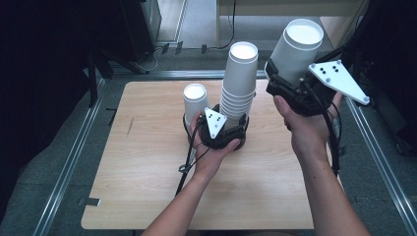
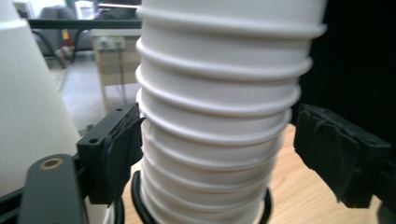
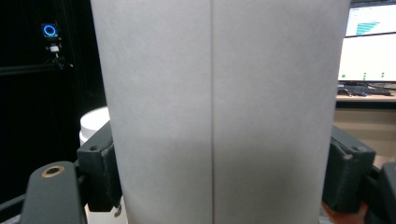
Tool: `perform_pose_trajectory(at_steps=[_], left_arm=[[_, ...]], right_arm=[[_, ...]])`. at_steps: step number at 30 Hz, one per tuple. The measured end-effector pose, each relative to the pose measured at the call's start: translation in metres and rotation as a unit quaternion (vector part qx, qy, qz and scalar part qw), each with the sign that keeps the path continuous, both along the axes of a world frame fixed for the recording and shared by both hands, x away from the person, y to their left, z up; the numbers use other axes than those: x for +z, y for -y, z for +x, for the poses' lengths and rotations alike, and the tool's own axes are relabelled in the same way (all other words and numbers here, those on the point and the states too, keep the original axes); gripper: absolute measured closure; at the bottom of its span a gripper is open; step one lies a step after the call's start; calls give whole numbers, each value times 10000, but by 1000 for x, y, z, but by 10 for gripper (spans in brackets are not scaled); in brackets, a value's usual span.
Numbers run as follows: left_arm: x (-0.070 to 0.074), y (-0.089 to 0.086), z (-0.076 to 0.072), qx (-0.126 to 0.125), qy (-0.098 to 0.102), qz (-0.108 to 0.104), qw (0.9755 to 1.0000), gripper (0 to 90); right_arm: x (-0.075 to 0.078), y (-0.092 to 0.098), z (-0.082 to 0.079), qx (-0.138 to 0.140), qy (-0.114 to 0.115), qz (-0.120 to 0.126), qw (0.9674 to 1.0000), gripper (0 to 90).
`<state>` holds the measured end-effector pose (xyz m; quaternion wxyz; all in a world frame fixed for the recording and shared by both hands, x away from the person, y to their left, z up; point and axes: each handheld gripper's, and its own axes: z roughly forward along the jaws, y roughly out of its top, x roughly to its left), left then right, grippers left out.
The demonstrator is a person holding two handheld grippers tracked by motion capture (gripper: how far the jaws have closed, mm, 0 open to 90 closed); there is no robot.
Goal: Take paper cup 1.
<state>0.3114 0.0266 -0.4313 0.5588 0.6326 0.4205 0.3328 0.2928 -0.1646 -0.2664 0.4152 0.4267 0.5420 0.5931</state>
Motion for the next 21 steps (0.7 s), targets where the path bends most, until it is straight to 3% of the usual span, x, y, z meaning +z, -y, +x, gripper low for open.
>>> perform_pose_trajectory(at_steps=[11, 16, 18, 21], left_arm=[[4, -19, -25, -342, -154, -47, 9993, 58], [1, -34, -39, -424, -228, -85, 9988, 35], [0, -39, -45, -473, -285, -191, 9983, 35], [-2, -46, -58, -550, -232, -187, 9980, 24]], right_arm=[[-34, 12, -16, -109, -48, -201, 9997, 183], [-56, 16, -23, -113, -124, -348, 9993, 182], [-66, 17, -25, -118, -154, -385, 9991, 181], [-89, 17, -30, -101, -248, -418, 9988, 180]])
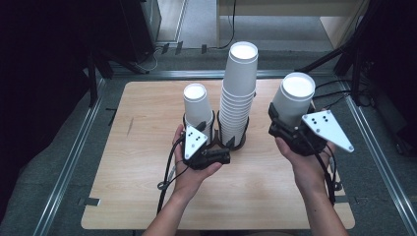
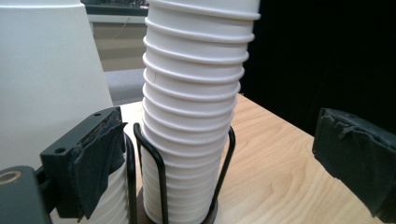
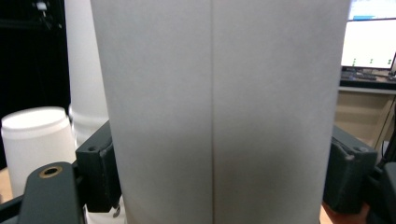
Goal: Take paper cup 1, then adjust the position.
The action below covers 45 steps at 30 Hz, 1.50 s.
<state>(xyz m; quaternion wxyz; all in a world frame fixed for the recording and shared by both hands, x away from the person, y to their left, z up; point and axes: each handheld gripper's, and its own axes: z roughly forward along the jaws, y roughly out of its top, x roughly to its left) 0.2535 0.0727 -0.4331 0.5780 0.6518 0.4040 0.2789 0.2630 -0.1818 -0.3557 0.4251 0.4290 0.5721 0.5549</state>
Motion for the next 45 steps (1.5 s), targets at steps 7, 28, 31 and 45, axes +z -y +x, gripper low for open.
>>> perform_pose_trajectory(at_steps=[7, 28, 31, 45], left_arm=[[-16, -15, -11, 86, -88, 139, 9998, 8], [-39, -45, -35, -193, -460, 89, 9987, 9], [-41, -46, -37, -254, -480, 68, 9985, 8], [-39, -49, -40, -444, -533, -81, 9976, 9]], right_arm=[[-36, -1, -5, 113, -96, -77, 9999, 176], [-125, -33, -29, 461, -202, -1461, 9880, 168], [-134, -35, -30, 540, -291, -1457, 9874, 169], [-149, -50, -33, 571, -145, -2156, 9747, 164]])
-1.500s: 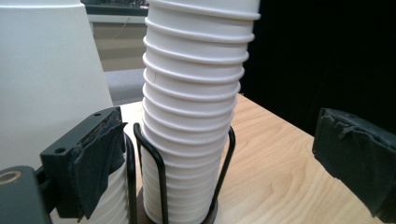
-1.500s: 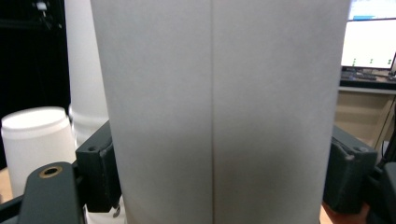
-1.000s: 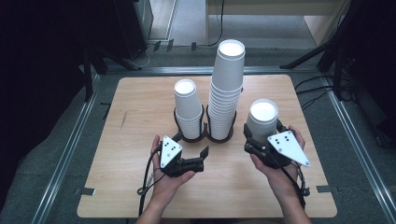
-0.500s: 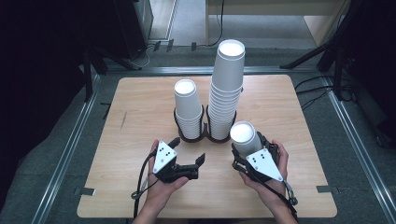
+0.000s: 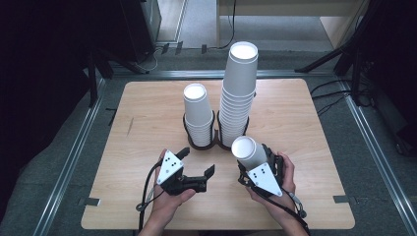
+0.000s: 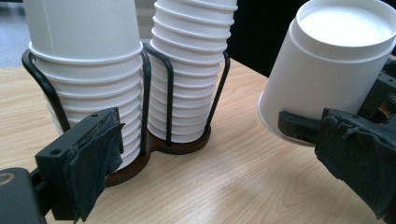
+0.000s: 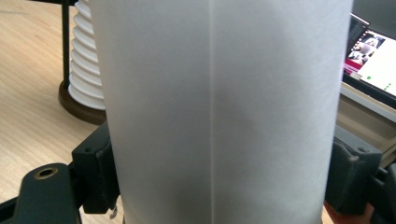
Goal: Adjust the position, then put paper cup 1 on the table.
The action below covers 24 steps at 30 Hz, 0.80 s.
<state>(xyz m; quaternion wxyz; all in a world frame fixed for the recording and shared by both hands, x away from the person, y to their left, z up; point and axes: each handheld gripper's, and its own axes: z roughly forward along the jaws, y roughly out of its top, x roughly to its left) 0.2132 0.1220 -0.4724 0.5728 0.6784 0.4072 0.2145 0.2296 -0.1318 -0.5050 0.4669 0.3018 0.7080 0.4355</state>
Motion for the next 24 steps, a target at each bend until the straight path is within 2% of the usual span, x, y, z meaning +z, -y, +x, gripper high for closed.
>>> perform_pose_trajectory(at_steps=[8, 10, 14, 17, 20, 21, 24], left_arm=[[0, 6, -3, -234, -20, 2, 9997, 11], [1, 7, -3, -262, -28, -62, 9996, 12], [2, 6, -4, -262, -10, -64, 9996, 61], [2, 6, -4, -283, -43, -119, 9995, 61], [2, 6, -4, -299, -102, -88, 9995, 59], [2, 6, -3, -349, -154, -112, 9992, 23], [2, 6, -3, -388, -175, -95, 9990, 14]], right_arm=[[-4, -6, -3, 84, 133, -311, 9994, 164], [-5, -7, -3, 106, 155, -399, 9990, 164], [-7, -9, -3, 128, 169, -479, 9986, 162], [-8, -10, -4, 141, 180, -502, 9985, 162], [-8, -12, -5, 179, 218, -553, 9981, 162], [-8, -13, -6, 191, 210, -547, 9981, 161], [-8, -14, -7, 192, 262, -608, 9976, 162]])
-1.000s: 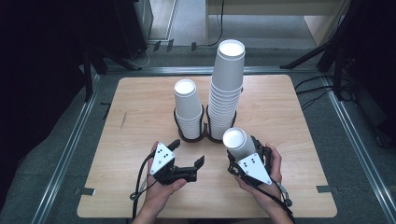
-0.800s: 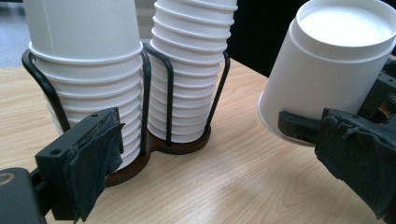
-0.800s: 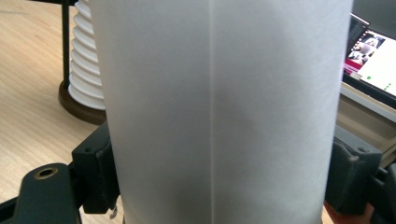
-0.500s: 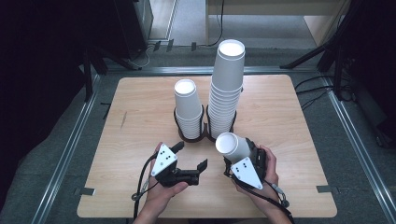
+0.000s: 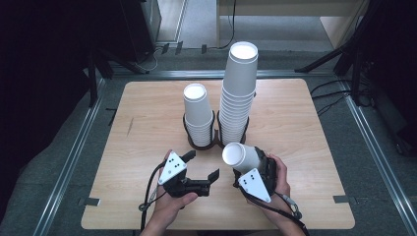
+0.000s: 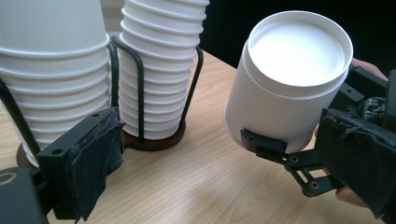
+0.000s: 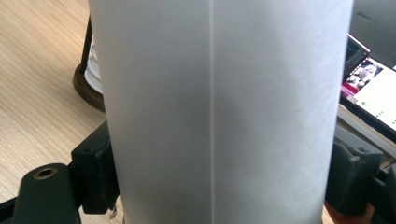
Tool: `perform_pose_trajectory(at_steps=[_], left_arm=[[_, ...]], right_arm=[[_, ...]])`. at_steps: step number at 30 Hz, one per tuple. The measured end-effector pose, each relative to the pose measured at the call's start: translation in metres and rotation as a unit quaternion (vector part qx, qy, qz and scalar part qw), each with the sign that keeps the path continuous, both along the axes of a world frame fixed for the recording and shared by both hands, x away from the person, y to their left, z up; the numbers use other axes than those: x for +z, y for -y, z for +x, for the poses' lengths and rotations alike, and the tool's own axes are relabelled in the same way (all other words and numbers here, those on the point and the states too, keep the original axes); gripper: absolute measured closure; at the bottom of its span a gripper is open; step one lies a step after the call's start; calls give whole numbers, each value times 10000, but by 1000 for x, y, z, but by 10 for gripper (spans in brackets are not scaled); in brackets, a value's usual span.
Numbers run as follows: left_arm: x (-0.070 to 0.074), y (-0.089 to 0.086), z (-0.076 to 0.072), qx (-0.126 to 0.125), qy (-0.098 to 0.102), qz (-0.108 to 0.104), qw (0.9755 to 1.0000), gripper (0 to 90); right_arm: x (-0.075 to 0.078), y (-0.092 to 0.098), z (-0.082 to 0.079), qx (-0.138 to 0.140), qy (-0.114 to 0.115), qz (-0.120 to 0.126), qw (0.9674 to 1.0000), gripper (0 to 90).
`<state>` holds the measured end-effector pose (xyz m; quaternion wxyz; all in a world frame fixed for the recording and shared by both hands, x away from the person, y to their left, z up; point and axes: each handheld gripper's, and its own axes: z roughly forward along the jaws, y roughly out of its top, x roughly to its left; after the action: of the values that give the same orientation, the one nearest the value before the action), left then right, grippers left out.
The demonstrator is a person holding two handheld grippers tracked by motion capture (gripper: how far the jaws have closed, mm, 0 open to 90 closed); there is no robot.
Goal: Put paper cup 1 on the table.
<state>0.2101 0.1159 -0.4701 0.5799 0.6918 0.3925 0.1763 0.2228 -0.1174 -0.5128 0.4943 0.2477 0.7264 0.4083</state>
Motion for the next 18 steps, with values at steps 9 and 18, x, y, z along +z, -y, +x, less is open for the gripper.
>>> perform_pose_trajectory(at_steps=[9, 18], left_arm=[[0, 6, -1, -258, -54, 71, 9996, 15], [-1, 14, -3, -624, -64, 187, 9979, 16]], right_arm=[[-3, -7, -5, 121, 145, -259, 9995, 164], [-6, -14, -10, 329, 407, -617, 9967, 165]])
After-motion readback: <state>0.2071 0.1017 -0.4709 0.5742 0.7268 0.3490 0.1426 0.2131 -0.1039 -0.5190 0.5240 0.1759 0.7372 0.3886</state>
